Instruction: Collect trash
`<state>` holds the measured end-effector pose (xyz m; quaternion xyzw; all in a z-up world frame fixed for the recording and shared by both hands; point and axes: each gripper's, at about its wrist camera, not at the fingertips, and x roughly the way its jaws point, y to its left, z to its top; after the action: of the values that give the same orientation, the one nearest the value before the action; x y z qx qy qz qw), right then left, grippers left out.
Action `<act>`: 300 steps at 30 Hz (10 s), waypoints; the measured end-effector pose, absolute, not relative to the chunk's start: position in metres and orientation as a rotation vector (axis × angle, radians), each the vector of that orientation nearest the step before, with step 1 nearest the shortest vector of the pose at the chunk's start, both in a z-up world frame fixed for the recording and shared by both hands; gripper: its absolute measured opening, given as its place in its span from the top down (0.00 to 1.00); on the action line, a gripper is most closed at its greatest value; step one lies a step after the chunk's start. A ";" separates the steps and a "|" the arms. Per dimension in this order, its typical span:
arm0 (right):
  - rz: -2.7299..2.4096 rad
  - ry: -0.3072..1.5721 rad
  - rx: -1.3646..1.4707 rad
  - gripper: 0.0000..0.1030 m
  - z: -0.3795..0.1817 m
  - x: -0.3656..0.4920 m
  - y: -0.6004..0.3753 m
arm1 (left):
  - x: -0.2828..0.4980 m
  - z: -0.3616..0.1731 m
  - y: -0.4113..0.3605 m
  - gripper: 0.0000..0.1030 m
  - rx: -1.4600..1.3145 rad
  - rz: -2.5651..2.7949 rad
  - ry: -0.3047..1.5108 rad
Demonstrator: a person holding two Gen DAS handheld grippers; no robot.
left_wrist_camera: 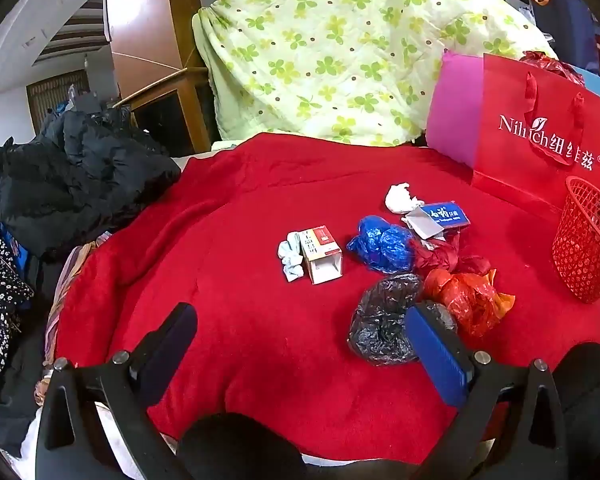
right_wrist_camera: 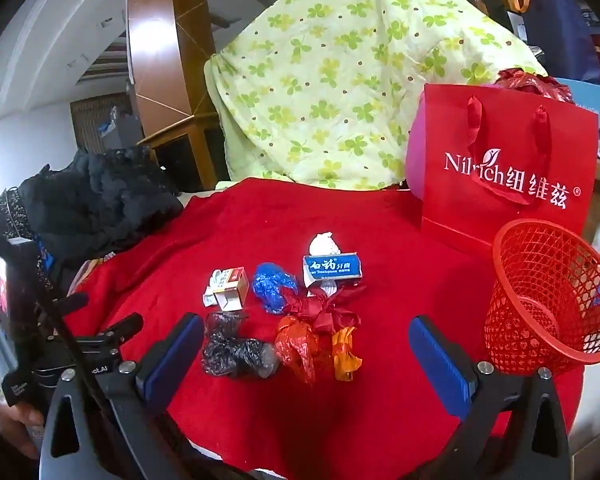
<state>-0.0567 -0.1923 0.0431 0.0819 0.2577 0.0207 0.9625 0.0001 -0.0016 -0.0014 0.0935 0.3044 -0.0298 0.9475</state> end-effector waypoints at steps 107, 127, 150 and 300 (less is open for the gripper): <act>0.154 0.836 0.323 0.36 -0.062 0.064 -0.181 | 0.055 -0.087 0.018 0.00 0.048 -0.325 0.882; 0.187 0.779 0.447 0.73 -0.053 0.040 -0.213 | 0.092 -0.101 -0.019 0.10 0.021 -0.507 0.921; -0.006 0.483 0.504 0.73 0.034 -0.062 -0.302 | 0.083 -0.072 -0.062 0.96 0.068 -0.556 0.809; -0.318 0.381 0.613 0.72 0.055 -0.119 -0.473 | 0.059 0.050 -0.337 0.71 0.144 -1.013 0.686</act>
<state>-0.1191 -0.4733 0.0554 0.2986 0.1858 -0.1549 0.9232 0.0593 -0.3373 0.0501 0.0676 0.3217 -0.4750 0.8163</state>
